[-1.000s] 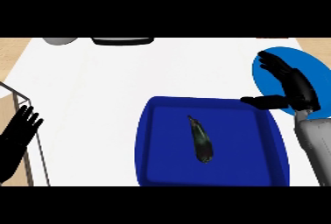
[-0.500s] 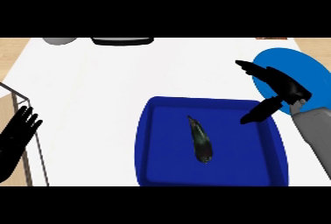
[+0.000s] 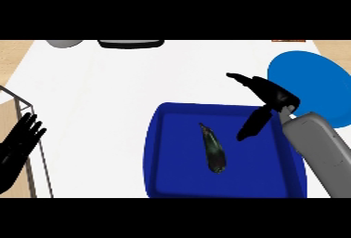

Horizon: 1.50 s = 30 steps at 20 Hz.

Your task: Pick the eggplant from the tray and place it in the plate

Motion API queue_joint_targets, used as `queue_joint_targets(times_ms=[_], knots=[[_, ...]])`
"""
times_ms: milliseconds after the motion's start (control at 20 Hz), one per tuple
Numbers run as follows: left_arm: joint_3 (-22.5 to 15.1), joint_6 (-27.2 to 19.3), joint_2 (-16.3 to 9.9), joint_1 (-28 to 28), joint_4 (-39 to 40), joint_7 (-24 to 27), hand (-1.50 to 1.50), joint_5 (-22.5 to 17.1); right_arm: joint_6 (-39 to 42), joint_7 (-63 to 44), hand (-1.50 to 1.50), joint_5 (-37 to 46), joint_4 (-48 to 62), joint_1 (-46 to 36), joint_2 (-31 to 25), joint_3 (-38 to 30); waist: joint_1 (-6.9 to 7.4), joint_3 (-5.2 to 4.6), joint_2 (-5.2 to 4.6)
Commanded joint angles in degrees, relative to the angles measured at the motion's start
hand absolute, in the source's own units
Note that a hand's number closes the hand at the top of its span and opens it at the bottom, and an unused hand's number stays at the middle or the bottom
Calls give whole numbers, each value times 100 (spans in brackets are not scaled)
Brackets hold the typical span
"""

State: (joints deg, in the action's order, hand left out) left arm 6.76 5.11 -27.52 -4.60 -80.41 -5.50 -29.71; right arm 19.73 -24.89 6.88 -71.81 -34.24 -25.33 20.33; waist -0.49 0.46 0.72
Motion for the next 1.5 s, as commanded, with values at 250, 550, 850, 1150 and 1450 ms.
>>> queue_joint_targets(times_ms=[250, 550, 850, 1150, 1450], knots=[[-1165, -663, 853, 382, -139, -428, 0, 964, 128, -874, -150, 163, -23, -15, 472, 387, -114, -43, -101], [-1188, -542, 987, 105, -313, -281, 0, 1120, -106, -1181, -150, 301, -259, 270, 927, 652, -70, -43, -77], [-1130, -661, 1072, 245, -318, -424, 0, 1164, -334, -1334, -150, 752, -425, 406, 1029, 948, -98, -42, -77], [-1115, -668, 1143, 161, -488, -449, 0, 1221, -290, -1364, -150, 1061, -264, 567, 831, 1073, -71, -37, -77], [-995, -565, 1031, 336, -297, -633, 0, 1188, -299, -1295, -150, 1129, -169, 692, 1016, 1161, -74, -40, -86]])
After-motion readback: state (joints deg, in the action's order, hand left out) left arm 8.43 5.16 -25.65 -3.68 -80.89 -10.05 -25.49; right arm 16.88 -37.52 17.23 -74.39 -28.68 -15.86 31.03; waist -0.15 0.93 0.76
